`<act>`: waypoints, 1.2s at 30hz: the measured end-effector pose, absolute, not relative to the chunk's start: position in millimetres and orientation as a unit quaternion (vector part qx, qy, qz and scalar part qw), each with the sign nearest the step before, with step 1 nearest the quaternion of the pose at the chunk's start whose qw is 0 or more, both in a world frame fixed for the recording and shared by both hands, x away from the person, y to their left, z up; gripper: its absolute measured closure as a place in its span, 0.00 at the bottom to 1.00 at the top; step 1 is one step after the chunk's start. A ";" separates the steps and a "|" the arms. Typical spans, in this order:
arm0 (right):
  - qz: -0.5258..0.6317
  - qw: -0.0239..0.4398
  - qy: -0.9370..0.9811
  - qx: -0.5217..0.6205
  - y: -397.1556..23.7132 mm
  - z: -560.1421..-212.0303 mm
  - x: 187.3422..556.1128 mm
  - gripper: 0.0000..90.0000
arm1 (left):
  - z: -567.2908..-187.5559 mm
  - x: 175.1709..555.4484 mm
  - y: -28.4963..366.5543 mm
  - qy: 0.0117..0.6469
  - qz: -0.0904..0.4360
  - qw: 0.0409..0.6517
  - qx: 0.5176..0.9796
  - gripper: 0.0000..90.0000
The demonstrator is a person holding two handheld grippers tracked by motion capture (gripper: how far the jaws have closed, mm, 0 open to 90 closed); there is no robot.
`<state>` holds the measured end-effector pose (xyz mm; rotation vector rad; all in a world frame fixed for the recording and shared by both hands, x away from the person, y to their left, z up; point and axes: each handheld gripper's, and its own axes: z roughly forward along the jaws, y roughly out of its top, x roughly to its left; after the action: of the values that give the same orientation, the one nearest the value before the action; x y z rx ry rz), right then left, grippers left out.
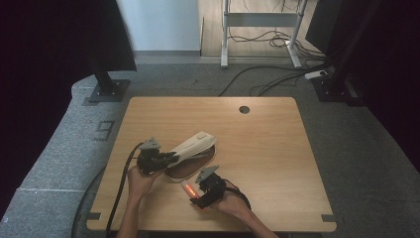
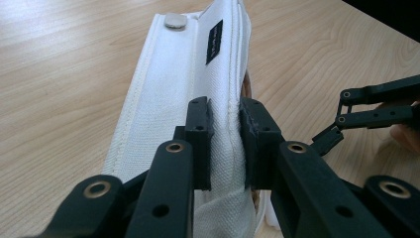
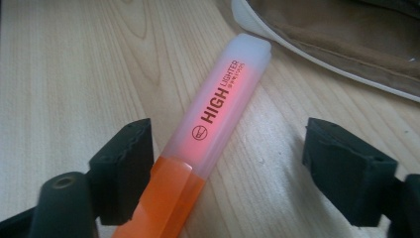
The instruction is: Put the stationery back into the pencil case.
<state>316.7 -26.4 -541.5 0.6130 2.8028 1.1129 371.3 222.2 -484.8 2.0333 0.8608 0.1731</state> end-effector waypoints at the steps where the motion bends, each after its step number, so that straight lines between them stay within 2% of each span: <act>1: 0.360 0.035 0.911 0.198 -26.7 -541.2 317.0 0.25 | -484.8 371.3 222.2 0.348 0.070 0.447 0.821 0.84; 9: 0.350 0.055 0.917 0.184 -32.0 -539.1 318.8 0.42 | -484.9 371.2 222.1 0.348 0.070 0.447 0.821 0.84; 17: 0.347 0.058 0.918 0.180 -40.8 -536.6 319.7 0.72 | -485.1 371.2 221.9 0.348 0.070 0.447 0.821 0.84; 36: 0.357 0.046 0.915 0.182 -44.4 -529.9 316.4 0.73 | -484.7 370.9 221.9 0.348 0.072 0.447 0.821 0.85</act>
<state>316.4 -44.4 -529.9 0.5570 2.7934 1.0903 370.9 221.9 -484.7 2.0321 0.8628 0.1781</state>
